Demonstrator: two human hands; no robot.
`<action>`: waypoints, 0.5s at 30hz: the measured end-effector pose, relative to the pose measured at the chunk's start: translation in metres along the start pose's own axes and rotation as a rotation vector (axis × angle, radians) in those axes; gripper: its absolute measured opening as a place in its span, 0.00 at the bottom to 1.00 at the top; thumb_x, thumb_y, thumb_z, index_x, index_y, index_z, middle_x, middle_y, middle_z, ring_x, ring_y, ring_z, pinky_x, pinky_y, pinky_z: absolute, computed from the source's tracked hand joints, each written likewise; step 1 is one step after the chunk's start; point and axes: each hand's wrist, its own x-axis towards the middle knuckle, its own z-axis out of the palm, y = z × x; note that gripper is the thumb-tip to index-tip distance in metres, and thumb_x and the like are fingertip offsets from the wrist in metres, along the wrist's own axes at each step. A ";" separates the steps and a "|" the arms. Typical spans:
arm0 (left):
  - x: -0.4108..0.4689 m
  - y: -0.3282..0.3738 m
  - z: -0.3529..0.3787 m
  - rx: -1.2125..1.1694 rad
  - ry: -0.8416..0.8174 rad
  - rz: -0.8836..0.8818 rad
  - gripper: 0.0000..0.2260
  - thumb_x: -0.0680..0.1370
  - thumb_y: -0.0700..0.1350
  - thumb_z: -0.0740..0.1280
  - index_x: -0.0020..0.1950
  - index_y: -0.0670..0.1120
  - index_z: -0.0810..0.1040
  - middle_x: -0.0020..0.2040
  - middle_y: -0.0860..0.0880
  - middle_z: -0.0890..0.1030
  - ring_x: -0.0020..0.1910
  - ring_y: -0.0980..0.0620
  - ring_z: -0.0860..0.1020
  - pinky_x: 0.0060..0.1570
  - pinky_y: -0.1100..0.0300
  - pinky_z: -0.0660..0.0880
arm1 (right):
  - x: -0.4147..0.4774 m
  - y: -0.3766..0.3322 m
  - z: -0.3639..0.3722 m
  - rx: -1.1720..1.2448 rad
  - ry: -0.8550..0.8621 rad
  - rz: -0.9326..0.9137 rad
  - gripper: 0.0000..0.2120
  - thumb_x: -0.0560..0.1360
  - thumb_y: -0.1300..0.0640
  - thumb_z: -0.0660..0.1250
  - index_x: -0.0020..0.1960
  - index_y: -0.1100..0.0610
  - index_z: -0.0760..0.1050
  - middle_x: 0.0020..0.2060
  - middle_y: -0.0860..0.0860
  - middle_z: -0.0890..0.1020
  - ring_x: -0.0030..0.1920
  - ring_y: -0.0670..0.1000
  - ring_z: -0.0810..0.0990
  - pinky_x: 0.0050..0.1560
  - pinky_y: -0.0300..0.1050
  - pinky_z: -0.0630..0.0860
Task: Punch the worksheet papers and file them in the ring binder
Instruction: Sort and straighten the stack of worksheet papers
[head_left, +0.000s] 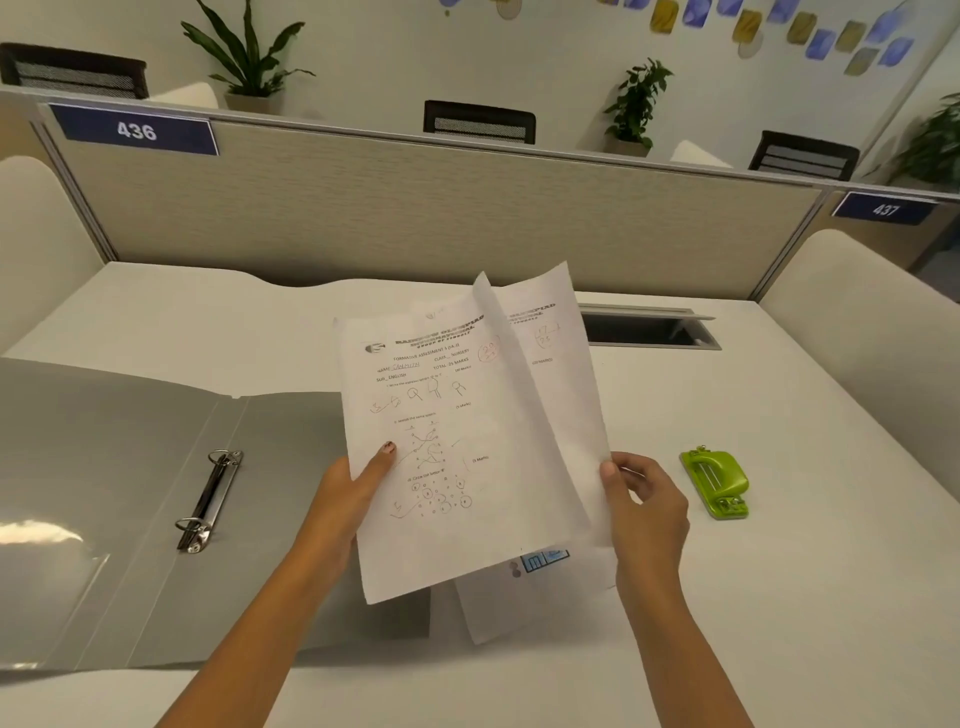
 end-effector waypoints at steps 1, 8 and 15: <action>-0.001 0.000 0.001 0.019 0.009 0.023 0.09 0.77 0.53 0.66 0.54 0.53 0.78 0.52 0.51 0.85 0.49 0.47 0.84 0.52 0.45 0.79 | -0.003 -0.002 0.002 0.015 -0.014 0.007 0.05 0.75 0.55 0.69 0.43 0.45 0.78 0.43 0.45 0.83 0.49 0.48 0.81 0.43 0.44 0.76; 0.000 0.004 -0.006 -0.010 0.129 0.123 0.21 0.74 0.52 0.70 0.65 0.50 0.72 0.57 0.49 0.82 0.52 0.46 0.82 0.52 0.43 0.79 | -0.019 -0.014 0.013 0.071 -0.156 0.056 0.02 0.75 0.55 0.69 0.46 0.49 0.80 0.45 0.48 0.84 0.50 0.52 0.82 0.51 0.58 0.80; 0.002 0.003 -0.010 -0.089 0.089 0.024 0.12 0.75 0.45 0.70 0.58 0.46 0.79 0.50 0.47 0.85 0.46 0.47 0.84 0.40 0.53 0.80 | -0.027 -0.007 0.024 0.020 -0.283 0.037 0.03 0.75 0.55 0.68 0.44 0.49 0.80 0.41 0.42 0.83 0.48 0.41 0.81 0.45 0.37 0.75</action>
